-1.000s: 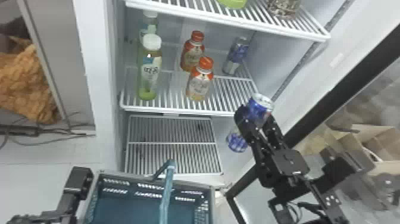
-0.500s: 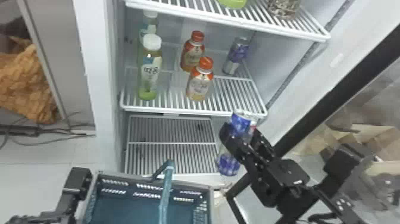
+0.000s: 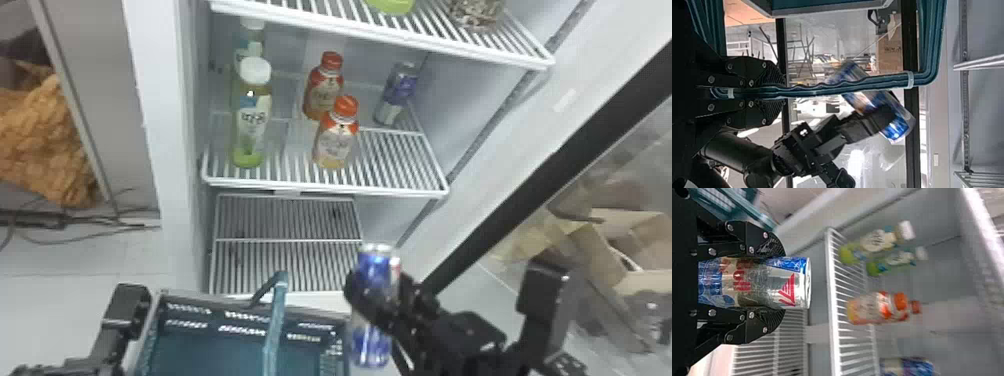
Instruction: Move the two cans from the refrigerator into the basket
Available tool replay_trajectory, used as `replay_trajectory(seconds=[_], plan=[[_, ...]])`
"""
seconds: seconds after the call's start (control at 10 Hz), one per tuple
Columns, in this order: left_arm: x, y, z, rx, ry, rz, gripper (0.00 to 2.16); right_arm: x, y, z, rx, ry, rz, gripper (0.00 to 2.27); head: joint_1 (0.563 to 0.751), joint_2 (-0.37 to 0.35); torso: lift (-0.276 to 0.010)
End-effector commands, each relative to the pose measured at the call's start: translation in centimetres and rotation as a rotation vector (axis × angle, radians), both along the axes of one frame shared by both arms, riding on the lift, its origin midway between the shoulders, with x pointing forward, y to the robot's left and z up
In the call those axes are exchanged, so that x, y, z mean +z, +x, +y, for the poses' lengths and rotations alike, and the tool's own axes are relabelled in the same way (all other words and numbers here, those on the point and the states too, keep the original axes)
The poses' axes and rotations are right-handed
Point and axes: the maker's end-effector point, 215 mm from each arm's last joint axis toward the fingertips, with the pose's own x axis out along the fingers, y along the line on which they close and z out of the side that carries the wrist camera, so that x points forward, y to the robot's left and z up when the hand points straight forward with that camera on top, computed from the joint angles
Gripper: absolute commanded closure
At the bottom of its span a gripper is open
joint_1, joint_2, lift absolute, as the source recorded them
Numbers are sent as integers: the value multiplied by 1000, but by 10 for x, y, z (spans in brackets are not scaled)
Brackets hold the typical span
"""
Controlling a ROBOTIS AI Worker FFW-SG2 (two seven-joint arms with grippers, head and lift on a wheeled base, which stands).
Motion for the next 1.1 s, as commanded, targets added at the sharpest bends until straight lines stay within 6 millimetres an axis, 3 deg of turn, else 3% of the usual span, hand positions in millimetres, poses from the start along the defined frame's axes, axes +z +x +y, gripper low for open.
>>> replay_trajectory(seconds=[0.0,0.2,0.8,1.0], plan=[[0,-3,1,-9,2,5,1210,-15,-23,12,46,-15,102,886,695,-350,-266],[0,-3,1,-9,2,5,1210,-32,-42,20,75,-15,194,886,695,-350,-266],[0,-3,1,-9,1,5,1210,-68,-49,35,121,41,288,845,695,-350,-266],[0,-3,1,-7,0,7,1210,-68,-48,34,119,38,285,357,695,-350,-266]])
